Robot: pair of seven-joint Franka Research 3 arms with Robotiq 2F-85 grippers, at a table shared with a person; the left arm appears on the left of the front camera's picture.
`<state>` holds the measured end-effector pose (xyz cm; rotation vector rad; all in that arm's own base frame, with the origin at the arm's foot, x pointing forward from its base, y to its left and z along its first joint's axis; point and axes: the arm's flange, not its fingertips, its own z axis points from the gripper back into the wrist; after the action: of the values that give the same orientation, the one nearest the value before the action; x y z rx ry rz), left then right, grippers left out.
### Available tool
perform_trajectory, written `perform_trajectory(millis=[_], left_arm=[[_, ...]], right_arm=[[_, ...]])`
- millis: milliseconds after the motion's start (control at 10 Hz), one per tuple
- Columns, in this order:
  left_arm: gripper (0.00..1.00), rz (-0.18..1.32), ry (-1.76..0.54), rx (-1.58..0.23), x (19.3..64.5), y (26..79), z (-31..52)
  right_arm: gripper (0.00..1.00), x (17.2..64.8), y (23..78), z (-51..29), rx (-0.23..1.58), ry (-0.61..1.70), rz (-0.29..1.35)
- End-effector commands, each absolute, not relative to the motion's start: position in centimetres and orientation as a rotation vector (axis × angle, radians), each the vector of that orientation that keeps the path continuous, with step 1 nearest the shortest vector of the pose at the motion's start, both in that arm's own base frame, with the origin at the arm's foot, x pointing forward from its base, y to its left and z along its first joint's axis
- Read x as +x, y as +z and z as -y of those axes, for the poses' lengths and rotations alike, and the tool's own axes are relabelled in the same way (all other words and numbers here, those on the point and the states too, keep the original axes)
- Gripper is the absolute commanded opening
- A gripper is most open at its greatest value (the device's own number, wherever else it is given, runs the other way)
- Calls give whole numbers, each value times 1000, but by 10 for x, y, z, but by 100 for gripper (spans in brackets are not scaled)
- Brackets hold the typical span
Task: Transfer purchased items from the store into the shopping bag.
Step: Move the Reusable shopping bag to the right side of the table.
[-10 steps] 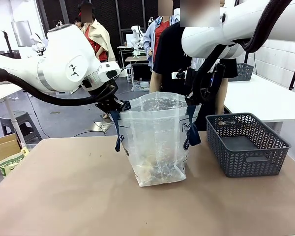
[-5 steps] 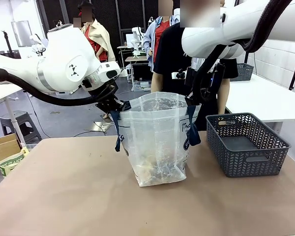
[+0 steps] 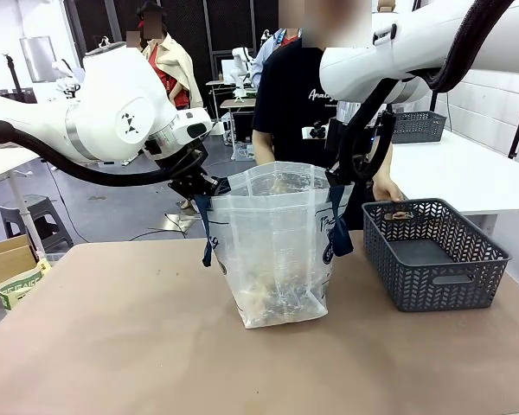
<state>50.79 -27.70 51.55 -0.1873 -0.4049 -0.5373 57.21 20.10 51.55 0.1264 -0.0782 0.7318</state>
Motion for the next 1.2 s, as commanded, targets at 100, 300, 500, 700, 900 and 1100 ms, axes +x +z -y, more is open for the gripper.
perform_trajectory(millis=[100, 300, 500, 700, 900, 1100], left_arm=[[0, 407, -531, -181, 508, 516, 276], [0, 407, -531, -181, 508, 516, 276], [0, 407, -531, -181, 508, 516, 276], [0, 407, -531, -181, 508, 516, 276], [0, 405, -557, -198, 509, 516, 284], [0, 426, -572, -211, 511, 522, 301]], right_arm=[[0, 572, 515, -200, 126, 728, 78], [0, 572, 515, -200, 126, 728, 78], [0, 572, 515, -200, 126, 728, 78], [0, 572, 515, -200, 126, 728, 78], [0, 566, 511, -197, 128, 722, 107], [0, 560, 511, -202, 177, 655, 135]])
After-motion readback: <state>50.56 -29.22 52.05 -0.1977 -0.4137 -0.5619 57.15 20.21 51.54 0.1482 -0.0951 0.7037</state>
